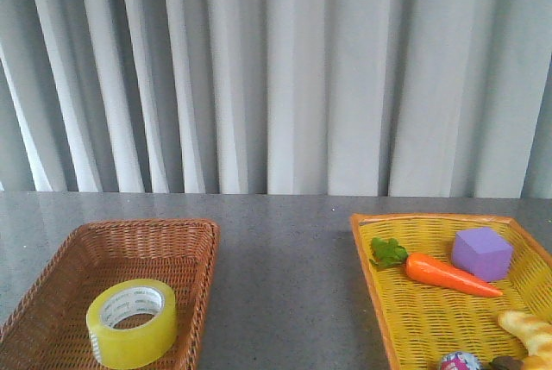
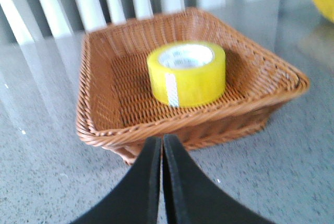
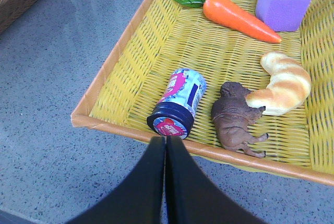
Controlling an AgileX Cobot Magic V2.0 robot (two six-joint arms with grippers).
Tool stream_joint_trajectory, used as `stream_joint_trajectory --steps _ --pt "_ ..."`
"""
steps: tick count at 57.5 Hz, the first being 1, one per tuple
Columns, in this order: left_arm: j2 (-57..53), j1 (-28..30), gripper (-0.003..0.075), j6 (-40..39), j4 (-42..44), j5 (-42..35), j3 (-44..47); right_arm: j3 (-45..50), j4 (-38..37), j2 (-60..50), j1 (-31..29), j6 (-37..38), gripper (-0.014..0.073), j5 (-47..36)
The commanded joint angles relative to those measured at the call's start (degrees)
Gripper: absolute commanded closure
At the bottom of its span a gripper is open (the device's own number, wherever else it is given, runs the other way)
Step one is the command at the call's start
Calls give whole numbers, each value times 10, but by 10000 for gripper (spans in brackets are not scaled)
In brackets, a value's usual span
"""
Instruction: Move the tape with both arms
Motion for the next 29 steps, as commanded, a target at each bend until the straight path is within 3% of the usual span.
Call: stream_joint_trajectory --steps 1,4,15,29 --pt "-46 6 727 -34 -8 -126 41 -14 -3 2 -4 -2 601 -35" --pt "-73 12 727 -59 -5 -142 64 -14 -3 2 -4 -2 601 -35" --pt "-151 37 727 -75 14 -74 62 -14 -3 2 -4 -2 601 -35" --pt "-148 38 727 -75 15 -61 62 -14 -2 3 -4 -2 601 -35"
